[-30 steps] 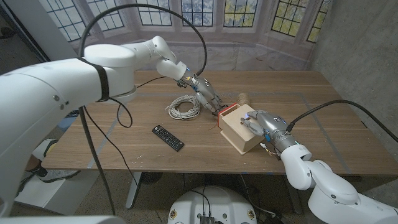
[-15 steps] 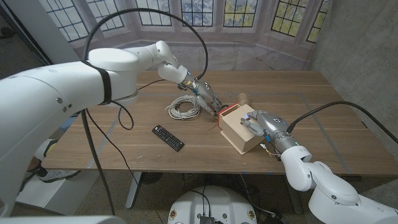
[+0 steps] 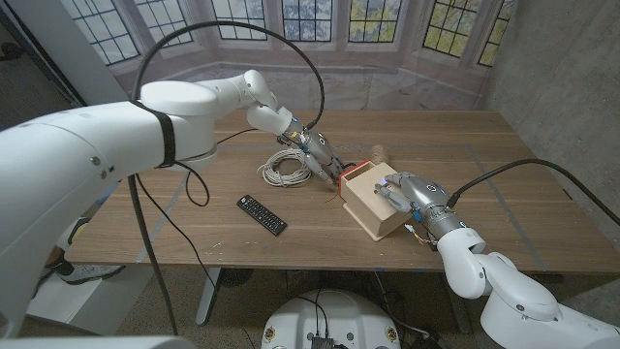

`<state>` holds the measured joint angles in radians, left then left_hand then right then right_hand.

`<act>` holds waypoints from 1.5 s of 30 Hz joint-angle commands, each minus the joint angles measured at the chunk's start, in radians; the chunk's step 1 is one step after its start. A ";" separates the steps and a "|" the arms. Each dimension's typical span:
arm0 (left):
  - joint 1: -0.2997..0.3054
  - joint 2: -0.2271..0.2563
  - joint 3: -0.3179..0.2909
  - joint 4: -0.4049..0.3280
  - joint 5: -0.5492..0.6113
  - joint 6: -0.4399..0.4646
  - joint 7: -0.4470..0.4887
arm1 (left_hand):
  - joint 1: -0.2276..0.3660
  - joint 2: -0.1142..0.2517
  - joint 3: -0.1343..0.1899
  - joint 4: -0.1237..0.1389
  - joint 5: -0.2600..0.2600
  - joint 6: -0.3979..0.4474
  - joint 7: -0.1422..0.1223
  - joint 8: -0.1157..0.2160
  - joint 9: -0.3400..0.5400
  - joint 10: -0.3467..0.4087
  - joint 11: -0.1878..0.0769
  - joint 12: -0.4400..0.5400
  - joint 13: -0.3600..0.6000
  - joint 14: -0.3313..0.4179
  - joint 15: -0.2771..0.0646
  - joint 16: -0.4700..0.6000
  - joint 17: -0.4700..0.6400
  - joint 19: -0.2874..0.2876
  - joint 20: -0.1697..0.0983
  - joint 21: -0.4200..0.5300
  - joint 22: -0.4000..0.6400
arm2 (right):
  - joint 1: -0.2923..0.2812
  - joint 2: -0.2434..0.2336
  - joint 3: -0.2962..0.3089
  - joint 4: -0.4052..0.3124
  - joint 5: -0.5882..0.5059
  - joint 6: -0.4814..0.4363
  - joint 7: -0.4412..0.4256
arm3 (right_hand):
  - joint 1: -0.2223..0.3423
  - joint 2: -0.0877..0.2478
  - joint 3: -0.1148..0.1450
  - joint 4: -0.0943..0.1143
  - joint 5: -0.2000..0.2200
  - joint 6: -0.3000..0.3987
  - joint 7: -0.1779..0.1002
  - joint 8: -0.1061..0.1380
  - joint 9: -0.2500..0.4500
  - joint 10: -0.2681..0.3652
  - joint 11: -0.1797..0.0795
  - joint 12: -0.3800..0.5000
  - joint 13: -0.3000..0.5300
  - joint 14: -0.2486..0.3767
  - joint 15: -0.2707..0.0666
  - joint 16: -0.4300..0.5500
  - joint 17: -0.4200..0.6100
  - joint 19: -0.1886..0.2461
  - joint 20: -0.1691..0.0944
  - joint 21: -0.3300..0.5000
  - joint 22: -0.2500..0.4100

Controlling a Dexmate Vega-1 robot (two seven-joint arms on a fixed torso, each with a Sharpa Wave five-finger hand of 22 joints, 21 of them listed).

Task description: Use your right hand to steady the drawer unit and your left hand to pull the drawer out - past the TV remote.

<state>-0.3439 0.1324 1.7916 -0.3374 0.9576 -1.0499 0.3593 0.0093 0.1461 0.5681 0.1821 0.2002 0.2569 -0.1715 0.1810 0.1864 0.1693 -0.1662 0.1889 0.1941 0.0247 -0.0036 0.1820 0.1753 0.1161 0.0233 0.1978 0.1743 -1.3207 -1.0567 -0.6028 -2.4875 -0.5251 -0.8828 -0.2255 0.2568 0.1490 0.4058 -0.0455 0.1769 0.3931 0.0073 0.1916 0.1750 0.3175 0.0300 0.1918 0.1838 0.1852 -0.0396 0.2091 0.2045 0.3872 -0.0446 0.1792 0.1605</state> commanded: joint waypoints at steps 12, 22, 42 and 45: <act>-0.017 0.017 -0.008 -0.001 -0.022 -0.024 -0.039 | -0.003 0.009 -0.008 0.000 0.009 0.019 -0.001 0.010 0.003 0.015 0.005 0.013 0.002 0.002 0.001 0.001 0.003 0.001 -0.005 0.004 0.005 | 0.011 -0.018 -0.012 -0.011 -0.001 -0.007 0.014 | -0.007 -0.003 0.006 -0.003 0.005 0.008 -0.001 -0.001 0.005 0.010 -0.003 0.003 0.002 0.008 -0.003 0.001 0.003 0.015 -0.010 0.009 0.006; -0.029 0.028 -0.014 -0.002 -0.050 -0.047 -0.068 | -0.003 0.009 -0.009 0.000 0.009 0.020 0.000 0.011 0.003 0.016 0.010 0.015 0.001 0.004 0.003 0.002 0.003 0.002 -0.005 0.004 0.005 | 0.018 -0.029 -0.012 -0.006 0.001 0.001 0.026 | -0.009 -0.003 0.006 -0.003 0.005 0.010 -0.002 -0.001 0.005 0.011 -0.006 0.002 0.002 0.010 -0.004 0.001 0.004 0.017 -0.012 0.009 0.006; -0.029 0.059 -0.006 -0.003 -0.081 -0.092 -0.079 | -0.004 0.009 -0.011 0.001 0.010 0.019 0.002 0.010 0.003 0.015 0.013 0.016 0.001 0.004 0.003 0.002 0.003 0.002 -0.003 0.004 0.005 | 0.008 -0.036 0.003 0.007 0.003 0.020 0.018 | -0.012 -0.004 0.009 -0.004 0.005 0.015 -0.004 0.000 0.005 0.018 -0.006 0.004 0.002 0.018 -0.007 0.002 0.003 0.020 -0.012 0.010 0.006; -0.026 0.063 -0.008 -0.003 -0.087 -0.089 -0.087 | -0.004 0.009 -0.011 0.001 0.010 0.020 0.002 0.011 0.003 0.015 0.012 0.016 0.001 0.004 0.003 0.002 0.003 0.002 -0.003 0.004 0.005 | 0.005 -0.034 0.005 0.009 0.002 0.024 0.012 | -0.012 -0.004 0.009 -0.004 0.005 0.016 -0.004 0.000 0.005 0.018 -0.006 0.004 0.002 0.018 -0.006 0.002 0.003 0.021 -0.012 0.010 0.006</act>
<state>-0.3748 0.1804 1.7816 -0.3397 0.8860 -1.1292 0.2853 0.0093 0.1461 0.5609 0.1809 0.2002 0.2698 -0.1662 0.1857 0.1864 0.1785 -0.1571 0.1969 0.1936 0.0248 -0.0036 0.1820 0.1753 0.1161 0.0233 0.1978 0.1744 -1.3084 -1.0940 -0.6050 -2.4854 -0.5247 -0.8660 -0.2026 0.2515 0.1436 0.4099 -0.0497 0.1769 0.4002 0.0000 0.1917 0.1753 0.3262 0.0280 0.1918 0.1839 0.1955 -0.0357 0.2091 0.2047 0.3874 -0.0448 0.1809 0.1605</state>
